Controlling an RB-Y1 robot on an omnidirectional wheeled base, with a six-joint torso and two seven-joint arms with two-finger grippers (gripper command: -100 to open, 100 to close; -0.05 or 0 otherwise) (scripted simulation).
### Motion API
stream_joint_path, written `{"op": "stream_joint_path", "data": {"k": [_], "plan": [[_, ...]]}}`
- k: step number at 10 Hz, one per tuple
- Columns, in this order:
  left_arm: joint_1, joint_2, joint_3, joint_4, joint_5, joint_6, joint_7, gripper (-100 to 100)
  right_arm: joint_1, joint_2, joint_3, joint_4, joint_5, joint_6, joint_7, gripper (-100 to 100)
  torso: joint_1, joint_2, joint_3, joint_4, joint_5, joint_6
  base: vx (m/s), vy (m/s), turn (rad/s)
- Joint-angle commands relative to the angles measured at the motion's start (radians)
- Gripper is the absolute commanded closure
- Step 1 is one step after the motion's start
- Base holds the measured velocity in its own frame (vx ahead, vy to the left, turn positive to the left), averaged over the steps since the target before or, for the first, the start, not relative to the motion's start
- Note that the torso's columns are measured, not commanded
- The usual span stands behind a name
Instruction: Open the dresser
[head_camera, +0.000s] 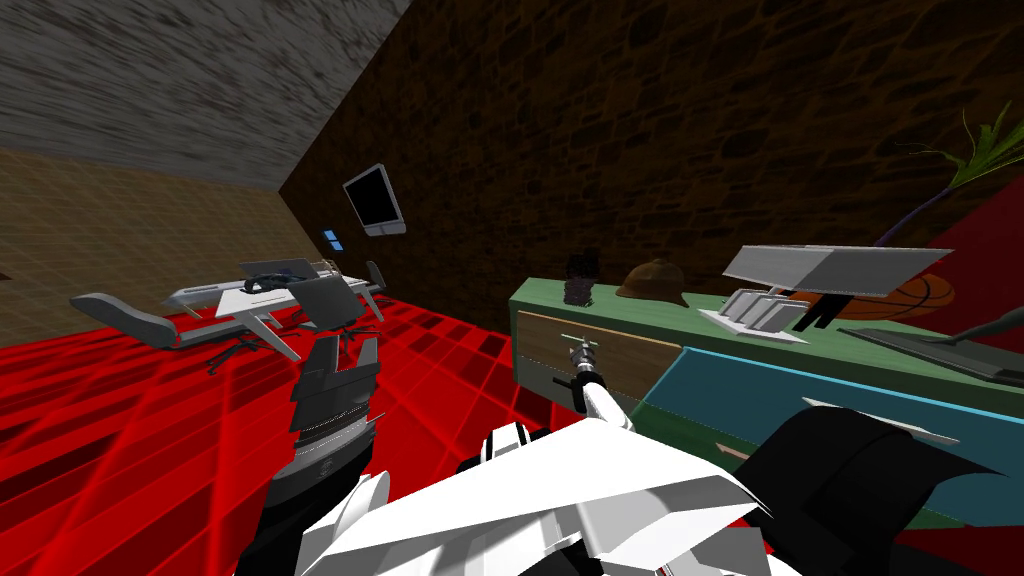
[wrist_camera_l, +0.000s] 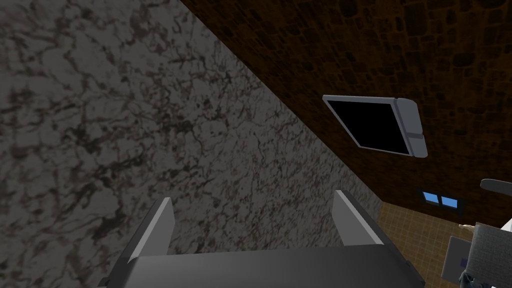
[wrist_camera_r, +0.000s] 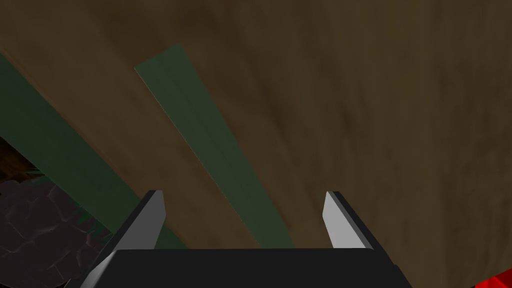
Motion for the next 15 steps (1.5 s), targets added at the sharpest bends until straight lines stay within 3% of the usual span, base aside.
{"op": "stream_joint_path", "data": {"k": [1, 2, 3, 4, 5, 10, 11, 12, 15], "plan": [[0.000, 0.000, 0.000, 0.000, 0.000, 0.000, 0.000, 0, -0.011, 0.011, 0.009, 0.032, 0.048, 0.038, 0.013, -100, 0.000, -0.001, 0.000, 0.000, 0.000, 0.000, 0.032, 0.028, 0.000], [0.000, 0.000, 0.000, 0.000, 0.000, 0.000, 0.000, 0, -0.007, 0.008, 0.006, 0.022, 0.034, 0.026, 0.010, -100, 0.001, -0.002, -0.001, 0.000, 0.000, 0.000, 0.015, 0.013, 0.000], [0.000, 0.000, 0.000, 0.000, 0.000, 0.000, 0.000, 0, -0.015, -0.013, -0.025, 0.034, 0.009, 0.016, 0.014, -100, 0.000, -0.001, -0.001, 0.000, 0.000, 0.000, 0.053, -0.005, 0.104], [0.000, 0.000, 0.000, 0.000, 0.000, 0.000, 0.000, 0, -0.008, 0.004, -0.014, 0.018, 0.011, 0.019, 0.028, -100, -0.001, -0.003, -0.002, -0.001, 0.000, 0.000, 0.035, -0.007, 0.028], [0.000, 0.000, 0.000, 0.000, 0.000, 0.000, 0.000, 0, -0.007, 0.009, 0.007, 0.023, 0.036, 0.029, 0.013, 100, 0.000, -0.002, -0.001, -0.001, 0.000, 0.000, -0.023, 0.005, -0.090], [0.000, 0.000, 0.000, 0.000, 0.000, 0.000, 0.000, 0, 0.020, 0.026, 0.000, -0.032, 0.006, -0.006, 0.064, 100, 0.003, 0.000, 0.000, 0.000, 0.001, 0.000, -0.093, 0.083, -0.044], [0.000, 0.000, 0.000, 0.000, 0.000, 0.000, 0.000, 0, 0.017, 0.025, 0.001, -0.026, 0.009, -0.001, 0.057, 100, 0.000, -0.001, 0.000, 0.000, 0.000, 0.000, -0.062, 0.049, -0.015], [0.000, 0.000, 0.000, 0.000, 0.000, 0.000, 0.000, 0, 0.002, 0.000, 0.002, -0.015, 0.026, 0.016, 0.032, -100, -0.003, -0.005, -0.003, -0.001, -0.001, 0.000, 0.056, 0.018, 0.047], [0.000, 0.000, 0.000, 0.000, 0.000, 0.000, 0.000, 0, -0.033, 0.006, 0.003, 0.023, 0.058, 0.056, -0.036, -100, -0.001, -0.009, -0.006, -0.003, 0.000, 0.000, 0.179, -0.003, 0.056]]}}
